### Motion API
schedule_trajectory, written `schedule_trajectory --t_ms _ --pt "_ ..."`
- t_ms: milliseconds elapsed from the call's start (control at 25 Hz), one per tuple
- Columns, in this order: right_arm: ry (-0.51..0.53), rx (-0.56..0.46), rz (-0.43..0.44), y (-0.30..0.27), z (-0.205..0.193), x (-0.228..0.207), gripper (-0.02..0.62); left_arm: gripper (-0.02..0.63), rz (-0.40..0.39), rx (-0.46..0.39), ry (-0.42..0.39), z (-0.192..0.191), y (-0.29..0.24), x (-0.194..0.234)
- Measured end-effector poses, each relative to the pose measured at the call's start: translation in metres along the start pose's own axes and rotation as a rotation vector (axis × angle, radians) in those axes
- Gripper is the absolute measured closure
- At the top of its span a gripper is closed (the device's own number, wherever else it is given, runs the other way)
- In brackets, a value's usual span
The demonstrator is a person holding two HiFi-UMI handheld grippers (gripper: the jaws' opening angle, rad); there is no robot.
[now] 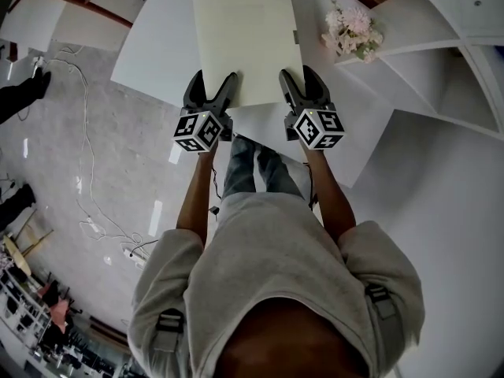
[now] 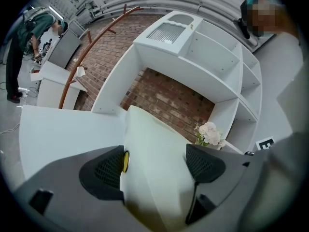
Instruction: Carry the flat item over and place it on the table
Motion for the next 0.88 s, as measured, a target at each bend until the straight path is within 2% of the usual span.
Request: schedule_trajectory --t_ms 520,880 --pt "-0.052 0.051 -0.052 -0.012 -0.044 -0.030 0.316 0.202 0.012 0.089 0.014 -0.043 -0.027 0.021" --pt "-0.076 0.072 -0.060 -0.031 -0.056 -0.044 0.318 0.202 0.025 0.125 0.015 -0.052 -0.048 0.035"
Point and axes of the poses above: the fingertips, and each gripper's own axes: y backward along the fingers, x to its left, z out of its top, the point moved 2 cm from there along y, backward along the fingers, and after that the axes turned 12 degrees about z, right-handed, at the moved point
